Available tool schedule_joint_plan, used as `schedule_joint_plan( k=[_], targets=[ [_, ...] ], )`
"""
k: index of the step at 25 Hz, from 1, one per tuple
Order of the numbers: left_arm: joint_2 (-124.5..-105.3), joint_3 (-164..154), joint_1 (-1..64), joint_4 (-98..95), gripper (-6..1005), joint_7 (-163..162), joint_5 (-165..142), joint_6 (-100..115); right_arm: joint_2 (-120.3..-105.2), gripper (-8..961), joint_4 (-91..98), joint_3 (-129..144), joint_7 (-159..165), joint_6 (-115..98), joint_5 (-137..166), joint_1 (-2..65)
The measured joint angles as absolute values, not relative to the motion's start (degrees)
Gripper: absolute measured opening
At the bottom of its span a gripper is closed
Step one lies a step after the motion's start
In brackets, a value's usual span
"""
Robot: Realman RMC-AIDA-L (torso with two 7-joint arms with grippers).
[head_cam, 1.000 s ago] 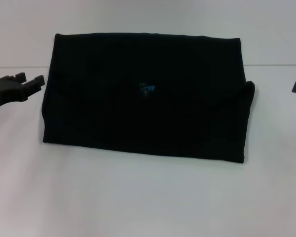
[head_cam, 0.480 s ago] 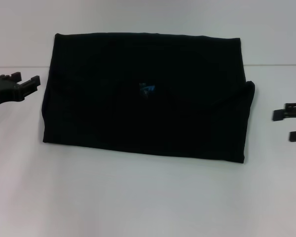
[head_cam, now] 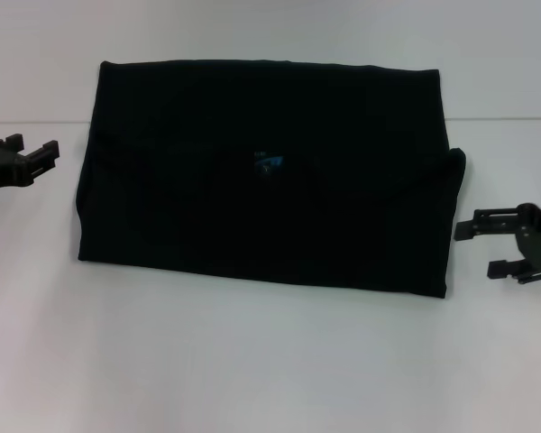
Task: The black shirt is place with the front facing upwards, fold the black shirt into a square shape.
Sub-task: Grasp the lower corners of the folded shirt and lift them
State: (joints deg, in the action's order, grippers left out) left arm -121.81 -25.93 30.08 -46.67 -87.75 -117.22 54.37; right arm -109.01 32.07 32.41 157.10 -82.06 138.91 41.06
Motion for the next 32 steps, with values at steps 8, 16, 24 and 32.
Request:
schedule_joint_plan(
  k=[8, 16, 24, 32],
  targets=[
    [-121.81, -26.1, 30.1, -46.3, 560, -87.6, -117.0, 53.5, -112.41, 886, 31.0, 34.1, 152.9, -76.3, 139.0, 41.1],
    [-121.81, -25.9, 30.1, -46.0, 559, -87.6, -116.9, 53.4, -113.64, 861, 29.7, 36.2, 151.1, -72.1, 138.8, 41.7],
    [-121.81, -25.9, 30.1, -45.9, 557, -87.6, -116.9, 53.2, -114.54, 810, 28.8, 36.3, 148.5, -69.3, 138.6, 42.4],
    [-121.93, -26.1, 30.1, -45.8, 556, -87.6, -116.9, 52.5, -115.23, 729, 28.0, 36.3, 146.8, -67.9, 137.5, 42.8]
  ],
)
